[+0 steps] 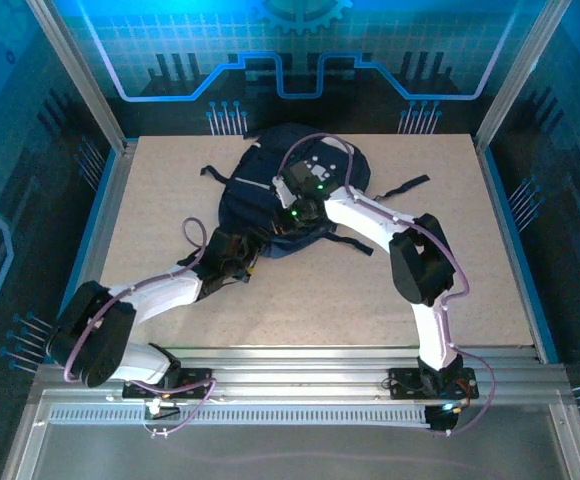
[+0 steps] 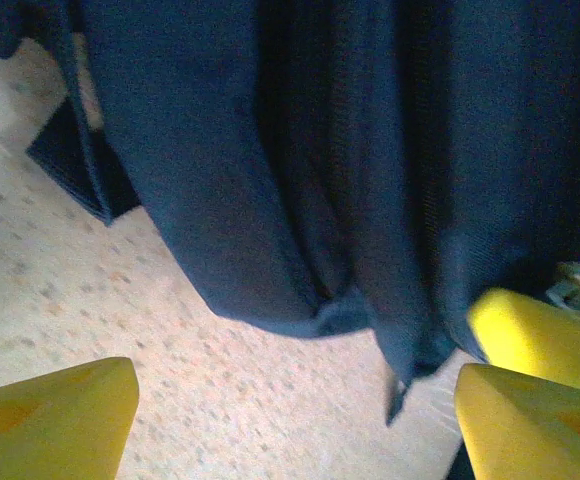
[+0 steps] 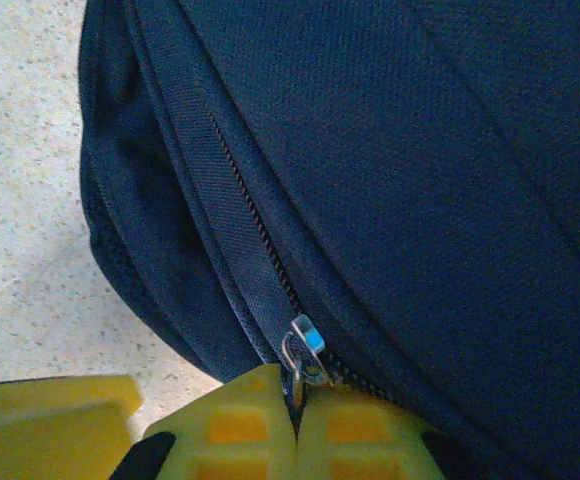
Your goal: Pack books, pencil case, and school supplies into a backpack
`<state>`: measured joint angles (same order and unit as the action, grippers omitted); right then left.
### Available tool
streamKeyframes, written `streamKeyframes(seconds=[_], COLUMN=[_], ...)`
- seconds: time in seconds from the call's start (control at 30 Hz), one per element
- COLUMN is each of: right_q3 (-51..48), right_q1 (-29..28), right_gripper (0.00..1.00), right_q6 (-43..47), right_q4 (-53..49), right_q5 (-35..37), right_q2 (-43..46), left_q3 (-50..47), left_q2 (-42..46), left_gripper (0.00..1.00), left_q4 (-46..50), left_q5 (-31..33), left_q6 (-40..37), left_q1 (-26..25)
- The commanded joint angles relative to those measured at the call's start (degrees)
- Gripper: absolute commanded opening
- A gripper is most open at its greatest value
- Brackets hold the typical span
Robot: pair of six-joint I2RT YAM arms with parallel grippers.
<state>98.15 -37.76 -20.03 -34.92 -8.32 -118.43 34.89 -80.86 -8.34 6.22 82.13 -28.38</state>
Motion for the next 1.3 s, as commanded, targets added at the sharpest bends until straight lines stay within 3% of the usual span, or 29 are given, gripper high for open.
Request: streamKeyframes(seconds=[0.0,0.2,0.23,0.33,0.4,0.57,0.7,0.93,1.2,1.23,1.27], right_q3=[1.9,-4.6,-5.5,-7.7,-9.1,-16.8,-19.5,-13.4,-9.6,-10.5,-11.9], right_q1=[-0.8,-0.8,-0.8,-0.8,-0.8,1.1,5.7,10.1,9.7,9.6,9.6], right_gripper=[0.00,0.00,0.00,0.00,0.00,0.00,0.00,0.00,0.00,0.04,0.17], right_q6=[-0.1,-2.2,-2.2,0.4,4.2,12.3,14.7,20.8,24.9,23.7,22.6], right_q4=[1.3,3.7,3.7,1.1,-3.1,-9.9,-8.3,1.2,1.8,1.3,1.1], right_q5=[-3.2,-4.6,-4.9,-4.6,-1.4,16.5,24.3,36.4,34.4,33.9,32.9], right_q2=[0.1,3.7,4.1,5.0,5.6,9.3,10.9,9.7,9.0,9.9,11.5], left_q3=[1.0,2.2,2.0,-0.2,-1.4,-1.0,-0.9,-1.4,-1.2,-0.5,0.4], left_q2=[-3.6,-11.7,-13.3,-16.2,-16.3,-13.1,-11.7,-9.3,-6.7,-6.1,-5.3], left_gripper=[0.83,0.72,0.62,0.00,0.00,0.00,0.00,0.00,0.00,0.12,0.31], left_q4=[-2.1,-6.8,-8.4,-15.9,-18.0,-13.7,-11.8,-9.0,-7.4,-6.2,-4.6], left_q5=[6.2,6.7,6.7,7.1,7.4,7.6,7.4,6.4,4.9,4.2,3.8], left_q6=[0.3,0.7,0.8,1.8,3.3,0.2,-1.4,-3.0,-5.3,-6.5,-7.8], left_q1=[0.9,4.4,4.8,6.1,6.8,8.7,10.3,10.9,11.4,11.5,11.6])
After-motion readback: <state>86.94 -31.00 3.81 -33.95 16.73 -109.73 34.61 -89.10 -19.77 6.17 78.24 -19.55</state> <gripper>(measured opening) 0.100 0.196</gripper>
